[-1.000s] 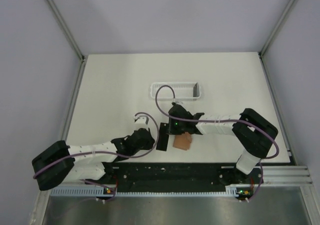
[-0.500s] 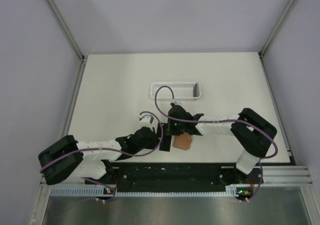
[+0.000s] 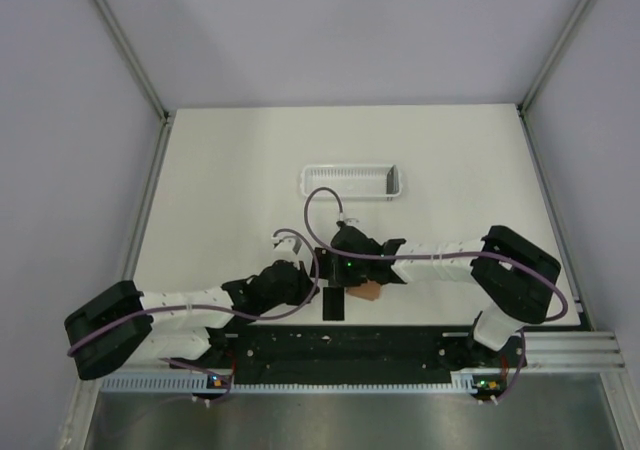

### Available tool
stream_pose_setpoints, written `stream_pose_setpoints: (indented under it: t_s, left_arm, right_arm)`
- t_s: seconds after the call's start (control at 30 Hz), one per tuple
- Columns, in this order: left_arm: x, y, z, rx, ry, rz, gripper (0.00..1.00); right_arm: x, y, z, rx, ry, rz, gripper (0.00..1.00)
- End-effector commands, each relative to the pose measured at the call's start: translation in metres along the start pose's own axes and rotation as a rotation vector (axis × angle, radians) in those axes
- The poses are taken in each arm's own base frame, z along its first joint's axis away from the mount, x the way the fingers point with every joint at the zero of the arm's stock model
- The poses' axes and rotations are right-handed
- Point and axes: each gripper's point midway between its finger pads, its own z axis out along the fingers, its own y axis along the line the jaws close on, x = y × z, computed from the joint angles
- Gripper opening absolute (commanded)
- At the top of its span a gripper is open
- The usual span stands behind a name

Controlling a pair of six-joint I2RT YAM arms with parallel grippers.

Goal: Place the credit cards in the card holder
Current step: Pick up the credit card from the center of the board.

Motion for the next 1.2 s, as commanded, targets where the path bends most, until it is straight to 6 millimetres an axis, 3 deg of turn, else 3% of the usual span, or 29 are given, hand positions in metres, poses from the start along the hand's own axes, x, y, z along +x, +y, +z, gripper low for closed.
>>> stream_pose_setpoints:
  t_s: [0.0, 0.23, 0.37, 0.5, 0.6, 0.67, 0.93, 1.17]
  left_arm:
    - [0.023, 0.024, -0.006, -0.061, 0.063, 0.006, 0.00]
    - [0.029, 0.020, -0.007, -0.051, 0.074, 0.011, 0.00]
    - [0.032, 0.017, -0.007, -0.049, 0.080, 0.016, 0.00]
    - [0.033, 0.014, -0.007, -0.045, 0.083, 0.018, 0.00]
    - [0.033, 0.012, -0.008, -0.039, 0.086, 0.020, 0.00]
    - [0.034, 0.010, -0.008, -0.034, 0.086, 0.022, 0.00]
    - [0.038, 0.009, -0.009, -0.034, 0.095, 0.031, 0.00]
    - [0.040, 0.005, -0.008, -0.028, 0.099, 0.034, 0.00]
  right_arm:
    - [0.022, -0.022, -0.011, 0.097, 0.022, -0.009, 0.23]
    - [0.033, -0.017, -0.016, 0.072, 0.030, -0.014, 0.24]
    - [0.025, -0.017, -0.023, 0.073, -0.018, -0.009, 0.24]
    - [0.001, -0.005, -0.048, -0.013, -0.144, 0.002, 0.25]
    - [-0.005, -0.001, -0.073, -0.086, -0.202, 0.025, 0.30]
    - [0.002, 0.000, -0.086, -0.148, -0.196, 0.052, 0.34]
    - [0.067, 0.013, -0.090, -0.209, -0.050, 0.132, 0.39]
    - [0.092, 0.005, -0.081, -0.156, -0.023, 0.223, 0.43]
